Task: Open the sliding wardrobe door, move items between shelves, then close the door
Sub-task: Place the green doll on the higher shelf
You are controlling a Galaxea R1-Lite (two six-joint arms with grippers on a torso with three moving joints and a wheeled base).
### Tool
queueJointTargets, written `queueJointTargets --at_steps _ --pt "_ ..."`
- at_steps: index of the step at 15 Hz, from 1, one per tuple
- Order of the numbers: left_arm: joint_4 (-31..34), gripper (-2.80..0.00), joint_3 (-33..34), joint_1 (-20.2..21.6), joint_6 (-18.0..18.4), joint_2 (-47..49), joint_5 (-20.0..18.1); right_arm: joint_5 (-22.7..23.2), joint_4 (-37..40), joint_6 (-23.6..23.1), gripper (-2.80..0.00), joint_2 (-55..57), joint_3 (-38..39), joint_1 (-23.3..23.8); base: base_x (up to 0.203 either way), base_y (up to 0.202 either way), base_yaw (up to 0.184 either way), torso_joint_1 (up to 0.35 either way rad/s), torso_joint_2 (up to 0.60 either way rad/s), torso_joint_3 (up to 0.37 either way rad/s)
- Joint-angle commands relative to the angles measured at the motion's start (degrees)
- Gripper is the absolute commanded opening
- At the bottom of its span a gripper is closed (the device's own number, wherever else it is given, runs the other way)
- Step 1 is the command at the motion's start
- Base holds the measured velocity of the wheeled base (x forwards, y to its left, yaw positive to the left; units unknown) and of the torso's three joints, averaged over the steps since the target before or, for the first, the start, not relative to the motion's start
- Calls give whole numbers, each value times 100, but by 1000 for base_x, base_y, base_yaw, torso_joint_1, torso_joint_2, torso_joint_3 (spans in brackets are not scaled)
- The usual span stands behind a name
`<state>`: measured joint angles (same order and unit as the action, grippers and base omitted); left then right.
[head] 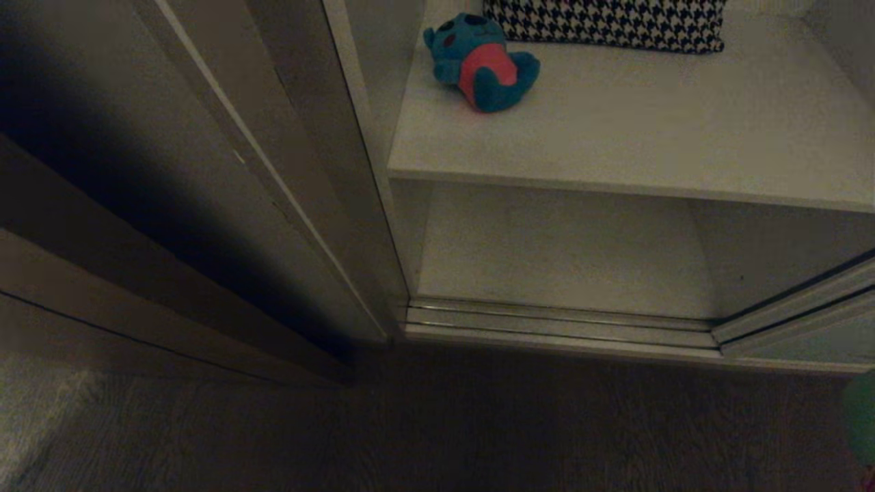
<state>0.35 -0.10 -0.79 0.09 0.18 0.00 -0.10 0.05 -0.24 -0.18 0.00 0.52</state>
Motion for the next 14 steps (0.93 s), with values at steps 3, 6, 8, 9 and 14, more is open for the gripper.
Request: queueJointTargets --at_steps 3,6,8,9,14 --pt "0 -280 1 0 -1 -1 0 1 -5 -2 -280 18 9 0 0 0 0 1 0 202" --pt "0 -280 1 0 8 -1 0 1 4 -2 -280 15 9 0 0 0 0 4 3 201" --pt "0 -280 1 0 17 -1 0 1 2 -2 -280 18 9 0 0 0 0 -1 -4 203" --pt "0 -280 1 0 7 -1 0 1 4 -2 -280 18 9 0 0 0 0 -1 4 199" --pt "0 -280 9 0 -28 -1 0 1 4 -2 -280 18 9 0 0 0 0 2 1 77"
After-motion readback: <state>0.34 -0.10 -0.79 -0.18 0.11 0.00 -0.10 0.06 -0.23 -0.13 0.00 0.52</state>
